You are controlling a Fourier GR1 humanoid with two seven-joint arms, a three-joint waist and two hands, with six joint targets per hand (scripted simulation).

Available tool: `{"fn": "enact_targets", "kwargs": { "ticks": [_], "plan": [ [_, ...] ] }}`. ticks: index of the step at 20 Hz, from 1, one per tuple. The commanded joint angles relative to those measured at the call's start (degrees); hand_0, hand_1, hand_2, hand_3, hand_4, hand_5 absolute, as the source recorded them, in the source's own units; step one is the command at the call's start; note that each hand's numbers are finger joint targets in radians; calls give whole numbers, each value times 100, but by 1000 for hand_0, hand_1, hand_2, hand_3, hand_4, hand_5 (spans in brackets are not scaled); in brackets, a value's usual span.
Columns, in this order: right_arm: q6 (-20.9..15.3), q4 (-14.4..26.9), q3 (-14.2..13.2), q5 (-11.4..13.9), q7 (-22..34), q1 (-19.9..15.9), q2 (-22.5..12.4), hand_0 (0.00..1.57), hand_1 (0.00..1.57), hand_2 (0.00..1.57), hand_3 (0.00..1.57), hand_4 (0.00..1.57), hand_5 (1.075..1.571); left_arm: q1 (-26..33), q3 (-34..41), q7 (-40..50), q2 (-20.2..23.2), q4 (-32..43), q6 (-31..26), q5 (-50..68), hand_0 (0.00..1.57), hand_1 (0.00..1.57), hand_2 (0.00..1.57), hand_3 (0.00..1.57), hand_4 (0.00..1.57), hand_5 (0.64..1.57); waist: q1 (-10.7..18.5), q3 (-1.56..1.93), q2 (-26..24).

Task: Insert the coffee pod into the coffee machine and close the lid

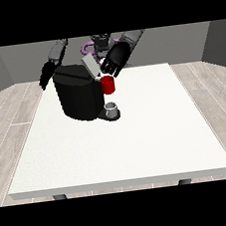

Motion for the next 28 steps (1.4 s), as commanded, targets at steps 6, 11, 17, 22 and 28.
{"fn": "enact_targets", "kwargs": {
  "ticks": [6, 11, 17, 22, 28],
  "plan": [
    [-52, -51, -45, 15, 284, -217, -29, 0, 0, 0, 0, 186, 1571, -169, 30, -111, 54, 214, -60, -40, 1187, 1187, 1230, 1196, 441, 1571, -64, -1, 131],
    [-25, 39, -60, 11, 122, -93, -50, 0, 0, 0, 0, 0, 1571, -53, -66, -244, -80, 128, 200, -152, 1166, 1166, 1233, 1193, 421, 1571, -7, -1, 136],
    [16, 194, -195, -70, -149, 46, -131, 0, 0, 0, 0, 0, 1571, -55, -35, -209, -106, 120, 219, -158, 1225, 1225, 1261, 1206, 376, 1571, 74, 0, 64],
    [42, -19, 61, 6, 104, -14, 35, 0, 0, 0, 0, 0, 1571, -283, 72, -355, 124, 277, 255, -173, 1198, 1198, 1224, 1168, 355, 1571, -169, -1, 244],
    [-66, -26, 13, 71, 210, -167, -11, 0, 0, 0, 0, 0, 1571, -338, -24, -179, 74, 274, 645, -420, 1225, 1225, 1244, 1157, 0, 1571, -230, -1, 290]
  ]
}}
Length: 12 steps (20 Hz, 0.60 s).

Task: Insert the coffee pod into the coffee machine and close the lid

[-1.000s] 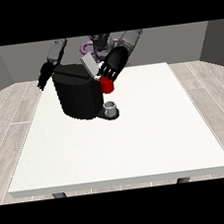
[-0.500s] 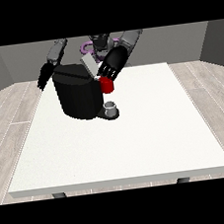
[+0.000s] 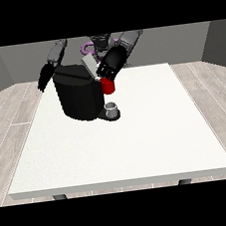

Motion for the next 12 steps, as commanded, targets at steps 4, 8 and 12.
{"fn": "enact_targets", "kwargs": {
  "ticks": [4, 8, 12],
  "plan": [
    [-84, 94, -31, 15, -34, -58, 41, 0, 0, 0, 0, 0, 1571, -22, -354, -110, 52, -64, 171, -428, 1210, 1210, 1220, 1093, 0, 1571, 51, 3, 80],
    [-28, -33, -58, 59, -111, -98, -133, 0, 0, 0, 0, 0, 1571, 148, -325, -455, 180, 21, 339, -474, 1173, 1173, 1170, 1017, 0, 1571, 66, 1, 241],
    [-189, -39, -50, 61, -78, -189, 24, 0, 0, 0, 0, 0, 1571, -33, -167, -411, 184, 116, 329, -390, 1117, 1117, 1136, 985, 0, 1571, 3, 1, 328]
  ]
}}
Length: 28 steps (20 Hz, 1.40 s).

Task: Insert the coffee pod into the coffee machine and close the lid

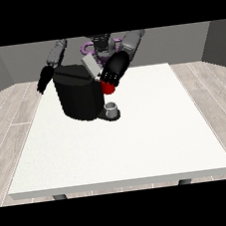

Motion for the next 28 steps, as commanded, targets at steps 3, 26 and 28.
{"fn": "enact_targets", "kwargs": {
  "ticks": [3, 26, 28],
  "plan": [
    [78, -29, -70, -78, 168, -191, -82, 0, 0, 0, 0, 0, 1571, -126, 156, -164, 50, 62, 167, 44, 1138, 1138, 1136, 963, 0, 1571, -54, -4, 141],
    [90, -68, 43, 101, 324, -355, -149, 0, 0, 0, 0, 160, 1571, -341, 85, -574, 444, 86, 699, -437, 0, 0, 635, 508, 0, 1571, -180, -2, 376],
    [-162, -98, 36, 191, 322, -450, -26, 0, 0, 0, 0, 87, 1571, -157, 13, -680, 317, 21, 1098, -547, 0, 0, 587, 459, 0, 1571, -66, -4, 549]
  ]
}}
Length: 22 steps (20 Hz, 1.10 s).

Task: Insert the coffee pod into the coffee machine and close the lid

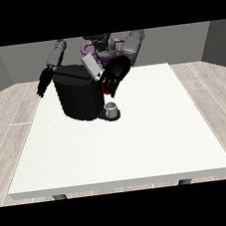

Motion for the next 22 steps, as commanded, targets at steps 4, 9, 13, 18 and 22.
{"fn": "enact_targets", "kwargs": {
  "ticks": [4, 9, 13, 18, 22],
  "plan": [
    [140, 84, 65, 43, -210, 288, -85, 0, 0, 0, 0, 147, 1571, -123, 107, 96, 162, 136, 51, -73, 0, 0, 525, 452, 0, 1571, -178, -7, -30],
    [-112, 560, -281, -73, -205, 113, -45, 0, 0, 0, 0, 83, 1571, 187, -146, 208, -426, -37, -36, -139, 0, 0, 299, 199, 0, 1571, 424, -6, -391],
    [-12, 938, -690, -389, -429, 458, -210, 0, 0, 0, 0, 133, 1571, 691, -171, 220, -799, -220, -73, -7, 0, 0, 0, 0, 0, 1571, 869, -5, -931],
    [-12, 1380, -677, -355, -557, 1076, -129, 0, 0, 0, 0, 0, 1571, 1246, -278, 413, -1445, -383, -428, 188, 0, 0, 177, 0, 0, 1571, 1344, -5, -1831],
    [-159, 1401, -782, -381, -562, 1372, -76, 0, 0, 0, 0, 0, 1571, 1808, 836, -89, -2191, -438, -158, 1573, 0, 0, 0, 0, 198, 1571, 1865, -22, -2133]
  ]
}}
